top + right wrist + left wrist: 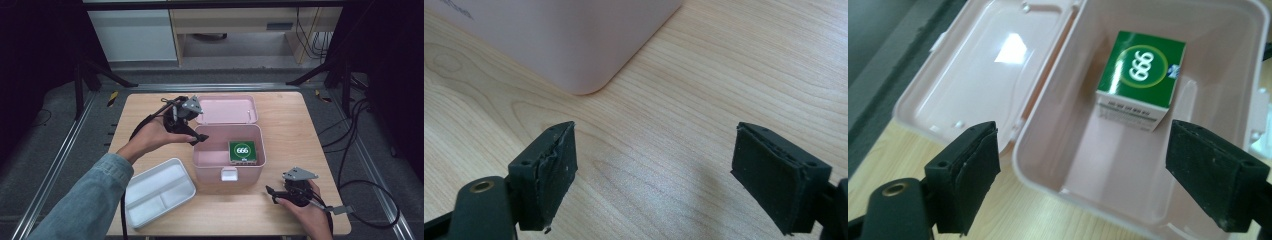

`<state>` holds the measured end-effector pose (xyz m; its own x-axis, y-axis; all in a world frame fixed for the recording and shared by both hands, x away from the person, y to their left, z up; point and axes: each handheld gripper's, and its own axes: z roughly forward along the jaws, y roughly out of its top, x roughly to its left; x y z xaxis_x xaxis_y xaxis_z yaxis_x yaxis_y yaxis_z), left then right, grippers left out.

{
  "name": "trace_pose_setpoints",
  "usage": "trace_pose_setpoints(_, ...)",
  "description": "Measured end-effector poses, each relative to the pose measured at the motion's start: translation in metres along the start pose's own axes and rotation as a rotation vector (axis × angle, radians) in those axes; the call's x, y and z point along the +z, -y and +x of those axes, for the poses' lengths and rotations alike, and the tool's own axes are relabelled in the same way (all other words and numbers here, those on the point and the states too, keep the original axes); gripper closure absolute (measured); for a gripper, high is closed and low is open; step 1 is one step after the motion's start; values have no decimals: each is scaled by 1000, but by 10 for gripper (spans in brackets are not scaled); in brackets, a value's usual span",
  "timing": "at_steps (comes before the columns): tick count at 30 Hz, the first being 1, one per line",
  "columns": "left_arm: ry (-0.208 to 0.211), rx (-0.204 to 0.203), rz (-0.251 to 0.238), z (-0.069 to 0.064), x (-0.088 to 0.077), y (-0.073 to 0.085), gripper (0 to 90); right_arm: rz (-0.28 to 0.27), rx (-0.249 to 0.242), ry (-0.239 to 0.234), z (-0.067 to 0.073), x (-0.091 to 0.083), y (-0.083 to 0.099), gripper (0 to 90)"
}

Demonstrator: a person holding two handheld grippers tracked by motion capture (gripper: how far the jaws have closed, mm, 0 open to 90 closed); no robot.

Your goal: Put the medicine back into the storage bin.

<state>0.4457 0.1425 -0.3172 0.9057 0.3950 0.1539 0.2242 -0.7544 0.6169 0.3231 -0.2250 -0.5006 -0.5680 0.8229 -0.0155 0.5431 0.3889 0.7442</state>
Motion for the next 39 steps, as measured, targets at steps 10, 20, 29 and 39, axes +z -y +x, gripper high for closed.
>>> trace_pose_setpoints(10, -67, -66, 1, -2, -22, 38, 157, 1, -1, 0, 0, 0, 0, 187)
trace_pose_setpoints(20, -78, -106, 54, -15, -26, 89, 208, 1, -1, 3, 0, 0, 0, 193)
trace_pose_setpoints(29, -75, -177, 119, -40, -18, 146, 258, -1, -1, 4, -1, -1, 0, 198)
trace_pose_setpoints(39, -47, -226, 184, -64, -11, 188, 351, 3, -2, 4, -1, 0, 0, 206)
